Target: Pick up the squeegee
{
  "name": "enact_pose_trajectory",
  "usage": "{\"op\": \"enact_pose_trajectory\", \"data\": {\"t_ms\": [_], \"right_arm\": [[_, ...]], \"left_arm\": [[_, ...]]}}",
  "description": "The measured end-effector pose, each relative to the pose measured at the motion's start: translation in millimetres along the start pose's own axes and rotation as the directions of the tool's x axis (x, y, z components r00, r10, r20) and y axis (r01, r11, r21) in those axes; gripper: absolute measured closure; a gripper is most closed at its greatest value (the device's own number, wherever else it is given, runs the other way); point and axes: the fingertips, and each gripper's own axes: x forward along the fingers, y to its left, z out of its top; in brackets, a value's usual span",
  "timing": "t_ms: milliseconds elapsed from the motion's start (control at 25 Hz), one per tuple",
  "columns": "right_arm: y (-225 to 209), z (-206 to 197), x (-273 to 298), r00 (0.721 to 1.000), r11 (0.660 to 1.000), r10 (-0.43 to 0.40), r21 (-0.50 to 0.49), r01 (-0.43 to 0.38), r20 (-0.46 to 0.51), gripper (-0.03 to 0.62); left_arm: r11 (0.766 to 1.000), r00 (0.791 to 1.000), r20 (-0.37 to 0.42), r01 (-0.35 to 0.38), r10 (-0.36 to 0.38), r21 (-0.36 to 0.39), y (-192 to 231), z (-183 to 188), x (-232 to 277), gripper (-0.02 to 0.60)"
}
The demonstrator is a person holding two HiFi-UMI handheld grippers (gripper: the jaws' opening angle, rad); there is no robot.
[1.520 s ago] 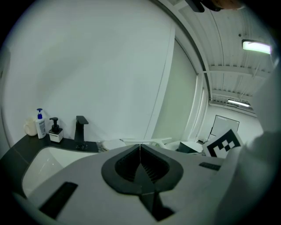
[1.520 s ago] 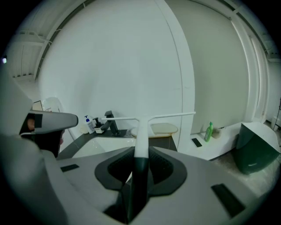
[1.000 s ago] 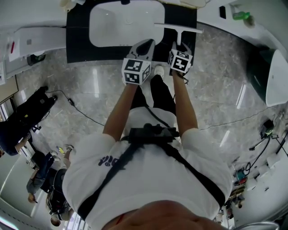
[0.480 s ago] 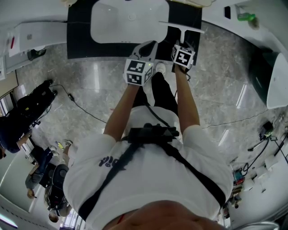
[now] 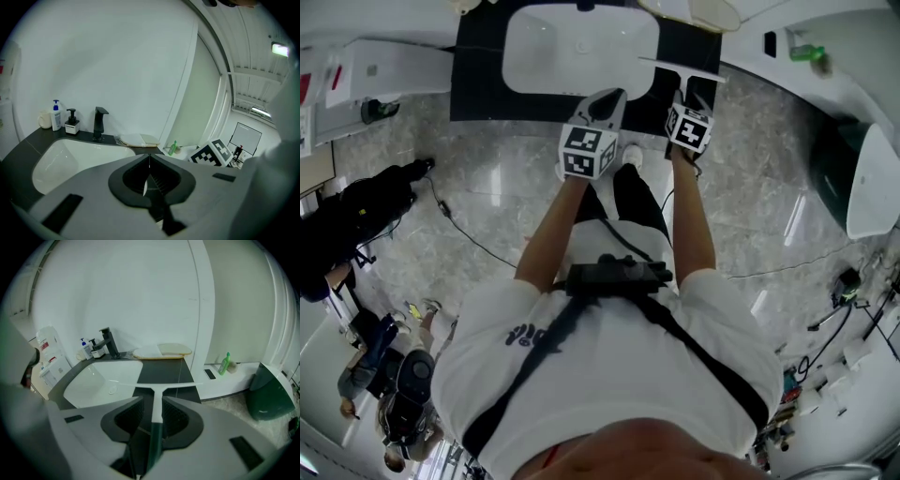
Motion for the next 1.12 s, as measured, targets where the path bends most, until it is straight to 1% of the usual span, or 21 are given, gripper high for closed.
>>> {"op": "enact_pose_trajectory", "data": {"t_ms": [120, 200, 280, 360, 480, 520, 560, 720, 800, 960, 1040, 1120], "right_arm": [[23, 27, -23, 0.996, 0.999, 0.051, -0.021, -0.050, 0.074, 0.493], [46, 50, -40, 0.986, 0.994, 0.101, -0.061, -0.094, 0.134, 0.493], [74, 74, -59, 0.967, 0.984, 0.159, -0.112, -0.139, 0.197, 0.493], [104, 98, -80, 0.941, 0.970, 0.218, -0.161, -0.181, 0.257, 0.493], [150, 131, -110, 0.893, 0.944, 0.306, -0.225, -0.240, 0.331, 0.493], [164, 141, -121, 0.875, 0.935, 0.332, -0.246, -0.255, 0.353, 0.501], [179, 150, -132, 0.856, 0.926, 0.357, -0.266, -0.270, 0.374, 0.542], [234, 178, -173, 0.774, 0.879, 0.460, -0.346, -0.328, 0.435, 0.555], [258, 188, -194, 0.734, 0.857, 0.502, -0.381, -0.348, 0.458, 0.577], [300, 201, -227, 0.661, 0.814, 0.571, -0.438, -0.382, 0.486, 0.586], [318, 205, -239, 0.631, 0.794, 0.600, -0.461, -0.396, 0.492, 0.586], [332, 207, -249, 0.609, 0.778, 0.621, -0.480, -0.404, 0.494, 0.586]], "left_arm": [[1.000, 0.999, 0.036, -0.023, 0.023, 0.005, 11, 18, -15, 0.568], [0.999, 0.997, 0.064, -0.044, 0.044, 0.006, 21, 32, -26, 0.568], [0.998, 0.993, 0.093, -0.068, 0.067, 0.006, 32, 45, -40, 0.568], [0.995, 0.988, 0.125, -0.096, 0.094, 0.005, 44, 60, -56, 0.568], [0.990, 0.975, 0.176, -0.142, 0.139, 0.003, 63, 82, -83, 0.568], [0.987, 0.969, 0.193, -0.159, 0.155, 0.002, 69, 89, -92, 0.568], [0.984, 0.962, 0.211, -0.175, 0.171, 0.002, 75, 96, -102, 0.568], [0.970, 0.931, 0.281, -0.243, 0.231, 0.007, 96, 123, -144, 0.568], [0.963, 0.913, 0.320, -0.270, 0.252, 0.011, 103, 137, -164, 0.568], [0.949, 0.875, 0.392, -0.315, 0.284, 0.015, 113, 163, -201, 0.568], [0.941, 0.857, 0.419, -0.337, 0.302, 0.012, 117, 172, -217, 0.568], [0.935, 0.842, 0.436, -0.356, 0.317, 0.007, 120, 177, -231, 0.568]]}}
